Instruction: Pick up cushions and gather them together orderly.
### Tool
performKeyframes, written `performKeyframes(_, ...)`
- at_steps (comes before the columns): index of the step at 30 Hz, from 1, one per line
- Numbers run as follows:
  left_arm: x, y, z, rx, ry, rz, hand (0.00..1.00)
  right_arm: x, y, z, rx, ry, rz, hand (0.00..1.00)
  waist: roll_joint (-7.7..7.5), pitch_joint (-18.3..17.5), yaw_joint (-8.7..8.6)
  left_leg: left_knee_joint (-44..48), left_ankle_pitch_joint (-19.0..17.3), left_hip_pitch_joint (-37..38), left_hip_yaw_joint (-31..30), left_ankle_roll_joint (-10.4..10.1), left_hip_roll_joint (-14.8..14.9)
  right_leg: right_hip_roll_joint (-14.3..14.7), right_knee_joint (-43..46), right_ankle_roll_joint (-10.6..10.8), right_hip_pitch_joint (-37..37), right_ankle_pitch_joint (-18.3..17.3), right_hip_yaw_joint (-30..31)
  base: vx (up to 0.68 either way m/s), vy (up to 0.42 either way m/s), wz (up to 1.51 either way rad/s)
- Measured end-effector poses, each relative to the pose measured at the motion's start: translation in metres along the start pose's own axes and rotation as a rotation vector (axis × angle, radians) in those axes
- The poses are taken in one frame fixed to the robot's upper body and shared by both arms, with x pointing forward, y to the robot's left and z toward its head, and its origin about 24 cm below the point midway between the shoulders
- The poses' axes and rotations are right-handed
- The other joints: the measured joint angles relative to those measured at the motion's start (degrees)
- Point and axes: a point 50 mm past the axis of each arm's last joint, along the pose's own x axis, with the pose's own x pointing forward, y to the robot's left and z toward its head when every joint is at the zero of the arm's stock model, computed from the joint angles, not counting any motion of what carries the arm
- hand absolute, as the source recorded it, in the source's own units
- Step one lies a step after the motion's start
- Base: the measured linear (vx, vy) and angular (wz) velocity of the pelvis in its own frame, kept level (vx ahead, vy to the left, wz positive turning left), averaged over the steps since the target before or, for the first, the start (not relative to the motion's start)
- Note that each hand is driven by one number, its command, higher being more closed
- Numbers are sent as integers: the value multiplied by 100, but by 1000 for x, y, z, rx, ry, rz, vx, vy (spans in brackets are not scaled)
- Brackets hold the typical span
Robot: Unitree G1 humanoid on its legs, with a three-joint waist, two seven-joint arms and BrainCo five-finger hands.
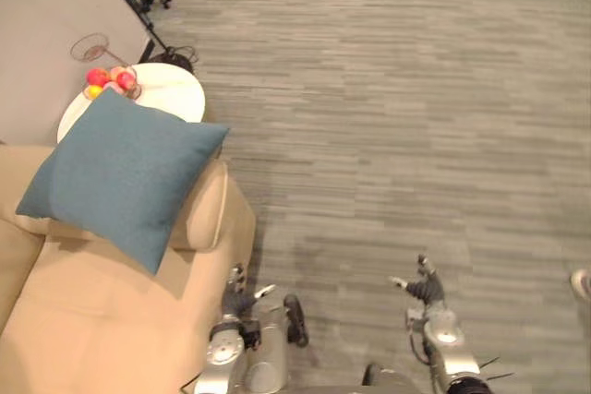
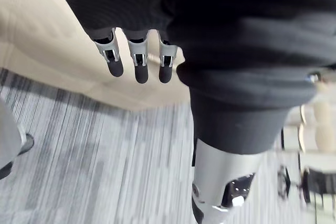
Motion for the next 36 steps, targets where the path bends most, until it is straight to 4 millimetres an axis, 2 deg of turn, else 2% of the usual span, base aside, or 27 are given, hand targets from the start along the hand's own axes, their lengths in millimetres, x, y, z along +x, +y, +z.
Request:
performKeyframes(1, -2, 5, -1, -22, 3, 28, 0, 1, 1, 0, -4, 6, 4, 0, 15, -23, 37, 255, -470, 64, 116, 586, 68, 65, 83, 98, 191, 64, -48, 587, 162, 93)
performKeyframes(2, -3, 8, -3, -24, 11, 41, 0, 2, 1, 1, -3, 4, 5, 0, 15, -31, 43, 304, -684, 136, 96, 610, 62, 72, 235, 129, 245, 45, -50, 706, 245, 91)
performKeyframes(3, -7, 12, -11, -23, 43, 53, 0, 4, -2, 3, 10, 0, -11, 0, 9, -37, 16, 294, -994, 390, -90, 524, -60, -103, 1329, 251, 80, 8, -42, 477, 184, 73)
performKeyframes(4, -8, 11, -14, -21, 54, 50, 0, 4, -3, 3, 14, 1, -19, 0, 6, -37, 21, 235, -1028, 477, -167, 506, -129, -190, 1782, 354, -45, 65, -31, 549, 218, 101)
performKeyframes(5, -11, 11, -20, -21, 79, 44, 0, 3, -6, 0, 18, 8, -29, 0, -11, -48, 3, 63, -1128, 782, -367, 448, -322, -467, 3042, 682, -393, 421, 68, 396, 120, 102)
performKeyframes(6, -14, 13, -25, -21, 97, 51, 0, 1, -8, -5, 16, 23, -34, 0, -88, -89, -6, -99, -1203, 1087, -625, 416, -549, -671, 4363, 602, -866, 447, 271, 599, 119, 125)
performKeyframes(8, -15, 15, -28, -16, 111, 57, 0, -4, -10, -13, 10, 48, -33, 0, -99, -113, -44, -375, -1217, 1539, -1115, 410, -779, -678, 5292, 127, -1402, -37, 392, 587, -6, 144)
performKeyframes(9, -16, 15, -30, -14, 117, 58, 0, -7, -11, -19, 6, 62, -23, 0, -71, -131, -55, -543, -1213, 1811, -1440, 404, -826, -545, 5249, -48, -1749, -304, 436, 458, -63, 149)
performKeyframes(10, -16, 15, -30, -14, 119, 59, 0, -9, -11, -21, 5, 70, -19, 0, -57, -140, -63, -597, -1213, 1926, -1650, 404, -853, -465, 5087, -121, -1959, -423, 468, 419, -114, 149)
performKeyframes(11, -15, 16, -29, -11, 116, 59, 0, -13, -11, -24, 11, 72, -20, 0, -45, -155, -98, -659, -1213, 2036, -2048, 403, -894, -307, 4688, -289, -2259, -556, 601, 399, -168, 164)
performKeyframes(13, -14, 15, -28, -12, 112, 63, 0, -18, -11, -25, 23, 63, -23, 0, 9, -172, -201, -717, -1233, 2183, -2783, 365, -905, 108, 3573, -333, -2737, -612, 1319, 394, -216, 189)
performKeyframes(14, -12, 12, -25, -13, 100, 62, 0, -23, -11, -27, 31, 63, -25, 0, 8, -176, -303, -696, -1292, 2225, -3149, 245, -890, 324, 2962, -206, -2911, -527, 1862, 396, -285, 216)
performKeyframes(15, -11, 10, -23, -11, 92, 55, 0, -26, -12, -29, 40, 65, -31, 0, -25, -175, -323, -541, -1442, 2233, -3639, -26, -895, 467, 2273, -11, -2995, -315, 2481, 392, -311, 227)
performKeyframes(16, -10, 9, -22, -4, 88, 46, 0, -29, -13, -32, 46, 73, -36, 0, -106, -192, -307, -395, -1586, 2191, -3891, -238, -939, 454, 1858, 45, -2990, -121, 2742, 357, -373, 224)
performKeyframes(17, -10, 9, -21, 6, 86, 40, 0, -32, -15, -36, 53, 85, -47, 0, -181, -230, -324, -221, -1762, 2183, -4170, -361, -1001, 401, 1839, 139, -2946, 444, 2846, 391, -453, 202)
performKeyframes(18, -9, -1, -19, -15, 80, 23, 0, -34, -22, -38, 68, 93, -76, 0, -22, -293, -235, -120, -1824, 2175, -4431, -514, -890, 400, 2249, -169, -2932, 267, 2519, 362, -444, 157)
performKeyframes(20, -10, -9, -16, -31, 67, 3, 0, -30, -27, -24, 96, 32, -99, 0, 31, -304, -136, -123, -1702, 2096, -4544, -718, -763, 311, 2581, -302, -2979, -48, 2159, 228, -304, 112)
performKeyframes(22, -10, -15, -14, -40, 60, -12, 0, -29, -27, -9, 141, -30, -104, 0, 112, -361, -157, -241, -1447, 1993, -4540, -968, -518, 242, 2615, -498, -2823, -268, 1552, 208, -340, 121)
performKeyframes(23, -10, -15, -14, -40, 60, -12, 0, -29, -26, -8, 144, -33, -103, 0, 108, -360, -152, -294, -1386, 1991, -4526, -985, -469, 249, 2579, -517, -2772, -279, 1470, 163, -285, 102)
performKeyframes(25, -10, -15, -14, -40, 60, -12, 0, -29, -21, -9, 162, -26, -97, 0, 58, -385, -156, -615, -997, 1962, -4250, -1169, -220, 227, 2305, -599, -2491, -295, 1029, 123, -265, 94)
performKeyframes(27, -10, -16, -14, -37, 59, -19, 0, -30, -18, -11, 179, -18, -100, 0, 5, -392, -171, -788, -698, 1942, -3667, -1170, -53, 152, 2054, -695, -2290, -242, 734, 71, -172, 91)
performKeyframes(28, -10, -19, -13, -32, 57, -31, 0, -29, -20, -12, 183, -10, -112, 0, 0, -390, -164, -868, -585, 1906, -3093, -1157, 63, 121, 1888, -776, -2148, -188, 592, 15, -91, 90)
performKeyframes(29, -10, -18, -14, -28, 58, -31, 0, -27, -22, -13, 194, -1, -126, 0, -75, -378, -155, -970, -523, 1879, -2590, -1126, 130, 78, 1813, -787, -2116, -177, 489, -14, -55, 86)
performKeyframes(30, -8, -16, -11, -19, 49, -30, 0, -24, -25, -12, 202, 1, -143, 0, -39, -409, -170, -1062, -379, 1853, -2187, -1111, 128, 21, 1757, -773, -2095, -145, 410, -35, -1, 61)
performKeyframes(32, -4, -9, -7, 5, 35, -22, 0, -23, -32, -13, 204, 4, -179, 0, -83, -409, -160, -1185, -149, 1753, -1847, -1096, 96, -27, 1430, -719, -1994, 65, 309, -47, 37, 54)
performKeyframes(36, 0, 16, -5, 68, 22, 21, 0, -14, -36, -1, 206, -30, -195, 0, -119, -424, -155, -1610, 93, 1825, -1714, -1033, 33, 124, 566, -675, -1771, 651, 343, -84, 59, 7)
